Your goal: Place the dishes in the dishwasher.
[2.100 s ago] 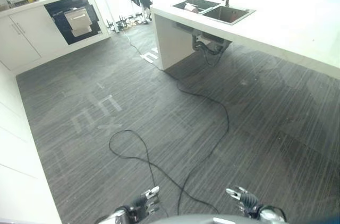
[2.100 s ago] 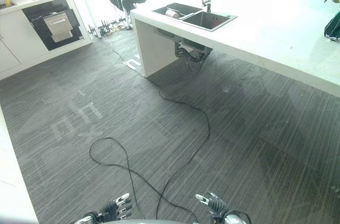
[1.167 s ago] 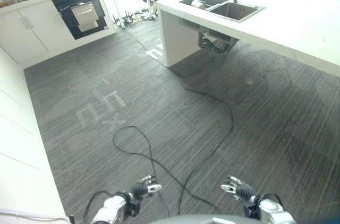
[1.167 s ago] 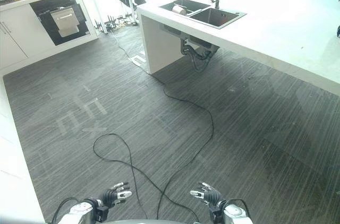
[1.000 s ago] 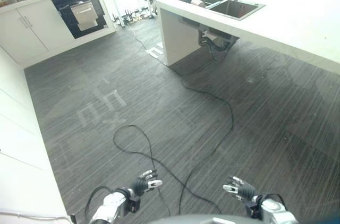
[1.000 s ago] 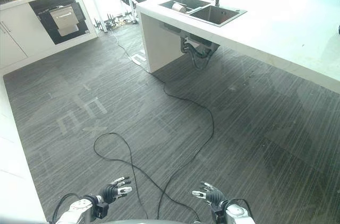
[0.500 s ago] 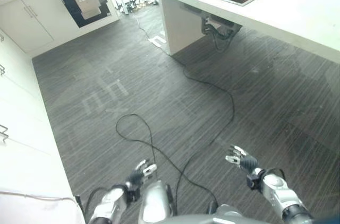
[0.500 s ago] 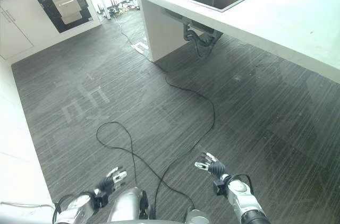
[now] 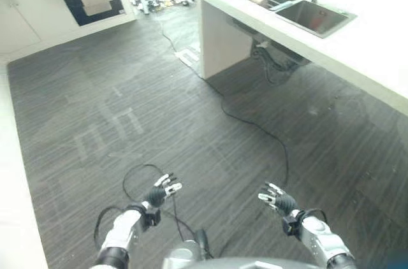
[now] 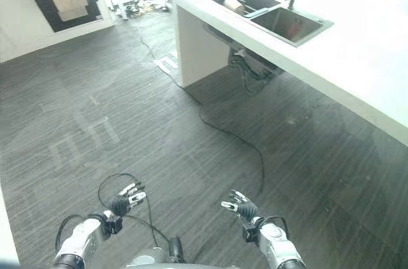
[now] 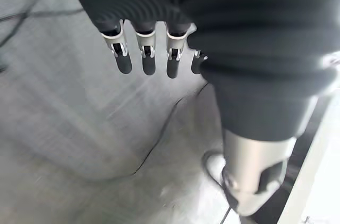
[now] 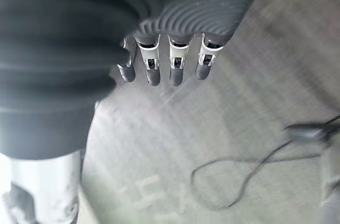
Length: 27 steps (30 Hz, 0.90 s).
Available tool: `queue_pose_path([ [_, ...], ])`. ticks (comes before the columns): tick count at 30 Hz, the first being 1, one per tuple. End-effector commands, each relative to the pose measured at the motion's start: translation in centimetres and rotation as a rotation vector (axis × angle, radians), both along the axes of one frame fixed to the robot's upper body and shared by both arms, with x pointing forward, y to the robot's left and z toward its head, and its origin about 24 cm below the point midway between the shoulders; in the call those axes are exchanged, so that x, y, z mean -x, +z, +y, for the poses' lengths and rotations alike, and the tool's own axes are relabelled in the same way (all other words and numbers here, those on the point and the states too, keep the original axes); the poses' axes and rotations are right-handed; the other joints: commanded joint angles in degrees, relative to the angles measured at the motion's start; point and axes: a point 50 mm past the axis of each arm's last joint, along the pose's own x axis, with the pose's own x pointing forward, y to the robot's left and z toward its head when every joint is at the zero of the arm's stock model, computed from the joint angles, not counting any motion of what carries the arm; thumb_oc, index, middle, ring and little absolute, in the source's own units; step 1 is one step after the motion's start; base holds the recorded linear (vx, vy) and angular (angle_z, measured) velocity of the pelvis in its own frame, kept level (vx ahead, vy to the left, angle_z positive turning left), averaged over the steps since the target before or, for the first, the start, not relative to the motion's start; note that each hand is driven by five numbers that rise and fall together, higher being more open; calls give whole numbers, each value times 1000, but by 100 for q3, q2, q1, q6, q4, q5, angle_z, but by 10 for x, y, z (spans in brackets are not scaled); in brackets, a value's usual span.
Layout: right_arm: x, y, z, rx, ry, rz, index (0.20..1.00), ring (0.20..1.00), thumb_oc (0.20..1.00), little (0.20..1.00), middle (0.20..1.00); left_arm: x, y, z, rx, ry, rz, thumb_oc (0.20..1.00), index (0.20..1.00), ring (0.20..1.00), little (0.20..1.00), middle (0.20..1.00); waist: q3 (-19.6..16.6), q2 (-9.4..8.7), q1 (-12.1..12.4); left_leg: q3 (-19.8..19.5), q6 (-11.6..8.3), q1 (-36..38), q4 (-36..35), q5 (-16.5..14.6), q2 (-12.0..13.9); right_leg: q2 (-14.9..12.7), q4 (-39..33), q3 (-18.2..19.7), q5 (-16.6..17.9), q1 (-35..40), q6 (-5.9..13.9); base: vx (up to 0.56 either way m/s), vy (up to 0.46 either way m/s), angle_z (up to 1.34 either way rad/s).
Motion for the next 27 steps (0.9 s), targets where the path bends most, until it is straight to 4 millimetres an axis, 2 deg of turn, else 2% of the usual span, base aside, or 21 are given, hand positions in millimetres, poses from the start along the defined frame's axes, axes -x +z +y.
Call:
queue_pose_path([
  [1,-10,12,-14,18,15,-69,1000,1000,1000,1000,1000,4,5,-6,0,-24,-58,1000,1000,1000,1000,1000,-215,201,-88,-321,-205,-138,-116,187,1,1078,-1597,-676,277,-229,-406,529,-142,78],
  [2,-8,12,-21,19,8,-61,1000,1000,1000,1000,1000,-1,11,-6,-6,-49,-71,1000,1000,1000,1000,1000,-111,208,-256,-556,-290,206,-181,23,-3,1135,-2874,-887,368,-699,-458,684,-216,54],
  [3,-6,11,-26,19,2,-58,1000,1000,1000,1000,1000,-3,13,-5,0,-53,-76,1000,1000,1000,1000,1000,-76,165,-331,-627,-324,357,-203,-64,-41,1098,-3583,-972,686,-938,-423,888,-215,104],
  [4,-3,10,-33,28,1,-51,1000,1000,1000,1000,1000,-3,13,-6,11,-55,-84,1000,1000,1000,1000,1000,-7,210,-440,-828,-328,682,-203,-394,-90,999,-4210,-1147,1247,-1215,-205,895,-202,93],
  [5,-1,8,-36,40,1,-51,1000,1000,1000,1000,1000,-3,11,-9,21,-50,-91,1000,1000,1000,1000,1000,-58,235,-477,-946,-283,859,-157,-646,-189,1025,-4466,-1135,1187,-1180,-277,866,-179,99],
  [6,0,7,-37,45,-14,-42,1000,1000,1000,1000,1000,-3,9,-12,32,-45,-83,1000,1000,1000,1000,1000,-130,235,-521,-1042,-271,947,55,-845,-269,1104,-4359,-1077,1091,-1158,-375,611,-176,72],
  [9,-1,6,-39,54,-32,-39,1000,1000,1000,1000,1000,-3,4,-20,57,-44,-80,1000,1000,1000,1000,1000,-250,253,-606,-1011,-335,1025,558,-1097,-348,1273,-4166,-1101,714,-1026,-623,331,-120,81],
  [10,-1,8,-42,64,-31,-43,1000,1000,1000,1000,1000,-2,2,-25,62,-52,-80,1000,1000,1000,1000,1000,-303,269,-636,-932,-530,960,1108,-908,-321,1451,-4213,-1109,501,-853,-806,325,-217,23],
  [11,0,10,-46,71,-33,-49,1000,1000,1000,1000,1000,-2,3,-26,55,-66,-83,1000,1000,1000,1000,1000,-324,193,-647,-967,-795,636,2124,-214,-331,1510,-4376,-1148,425,-650,-1053,378,-262,-22],
  [13,1,12,-53,83,-35,-54,1000,1000,1000,1000,1000,-1,3,-26,66,-52,-82,1000,1000,1000,1000,1000,-315,161,-627,-860,-1199,63,3260,475,-260,1643,-4461,-1137,155,-332,-1298,264,-194,-28],
  [15,1,13,-57,84,-49,-56,1000,1000,1000,1000,1000,-4,5,-26,78,-41,-79,1000,1000,1000,1000,1000,-255,108,-566,-716,-1230,-493,3699,510,-23,1661,-4475,-1102,-35,-84,-1380,234,-112,-19],
  [17,-2,15,-57,78,-51,-67,1000,1000,1000,1000,1000,-6,6,-26,74,-50,-87,1000,1000,1000,1000,1000,-195,78,-497,-646,-1095,-652,3328,358,166,1666,-4483,-958,-125,86,-1368,296,14,-21],
  [18,-10,17,-50,74,-44,-81,1000,1000,1000,1000,1000,-4,7,-27,66,-50,-96,1000,1000,1000,1000,1000,-121,44,-387,-575,-928,-548,2211,153,363,1687,-4533,-616,-163,292,-1284,342,129,-30],
  [20,-13,18,-48,76,-37,-81,1000,1000,1000,1000,1000,-3,6,-26,72,-34,-97,1000,1000,1000,1000,1000,-114,60,-343,-703,-944,-517,1690,178,403,1729,-4577,-440,-176,365,-1244,306,175,-92],
  [21,-15,18,-45,79,-27,-77,1000,1000,1000,1000,1000,0,6,-24,81,-14,-98,1000,1000,1000,1000,1000,-99,93,-225,-1108,-1056,-510,937,361,582,1779,-4681,-146,-231,511,-1203,470,325,-142],
  [22,-16,17,-45,81,-22,-75,1000,1000,1000,1000,1000,5,6,-21,82,-14,-101,1000,1000,1000,1000,1000,-91,123,-66,-1383,-1169,-616,553,526,744,1699,-4873,-8,-267,717,-1165,541,392,-172],
  [23,-13,15,-45,73,-39,-72,1000,1000,1000,1000,1000,5,6,-20,77,-27,-95,1000,1000,1000,1000,1000,-135,168,-90,-1176,-1184,-460,244,540,818,1623,-4923,-191,-261,739,-1114,411,324,-118],
  [27,-7,13,-44,59,-51,-66,1000,1000,1000,1000,1000,5,7,-16,64,-39,-89,1000,1000,1000,1000,1000,-210,215,-111,-1149,-1136,-253,1,515,743,1509,-4921,-335,-234,730,-1024,189,161,-28],
])
